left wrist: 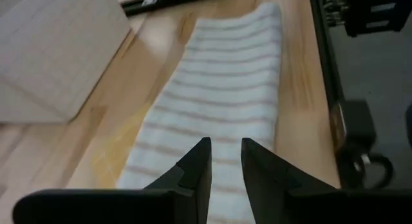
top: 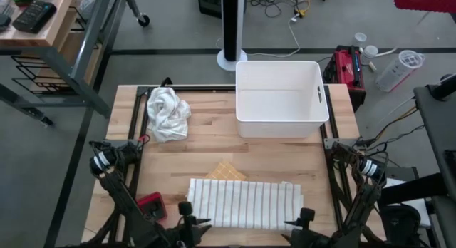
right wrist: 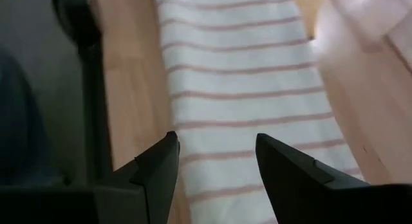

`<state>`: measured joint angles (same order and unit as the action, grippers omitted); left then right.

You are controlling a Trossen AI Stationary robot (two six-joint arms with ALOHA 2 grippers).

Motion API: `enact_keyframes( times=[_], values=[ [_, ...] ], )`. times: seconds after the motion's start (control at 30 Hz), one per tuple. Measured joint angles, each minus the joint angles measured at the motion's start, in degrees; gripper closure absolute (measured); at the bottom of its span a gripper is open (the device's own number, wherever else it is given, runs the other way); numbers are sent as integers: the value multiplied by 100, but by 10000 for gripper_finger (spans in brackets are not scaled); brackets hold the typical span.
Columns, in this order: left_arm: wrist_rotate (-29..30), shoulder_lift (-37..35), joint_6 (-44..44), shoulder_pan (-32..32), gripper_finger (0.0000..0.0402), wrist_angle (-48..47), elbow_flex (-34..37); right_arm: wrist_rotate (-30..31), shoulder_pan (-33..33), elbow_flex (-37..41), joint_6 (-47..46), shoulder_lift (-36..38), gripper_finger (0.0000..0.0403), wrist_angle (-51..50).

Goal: Fold towel
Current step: Fold the white kitchen towel

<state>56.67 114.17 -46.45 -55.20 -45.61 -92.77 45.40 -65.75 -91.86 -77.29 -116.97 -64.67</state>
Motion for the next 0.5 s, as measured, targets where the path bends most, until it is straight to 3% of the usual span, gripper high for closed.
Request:
enact_keyframes(
  times=[0.17,0.27,0.5],
  values=[
    [-326,0,1180,469,326,1195,2,-644,6,-385,447,0,204,-73],
    [-628,0,2008,793,326,1988,13,-738,-50,-727,407,0,204,-509],
    [-1653,18,3101,1497,326,3320,35,-662,-441,-1784,-774,17,204,-2477]
  ],
)
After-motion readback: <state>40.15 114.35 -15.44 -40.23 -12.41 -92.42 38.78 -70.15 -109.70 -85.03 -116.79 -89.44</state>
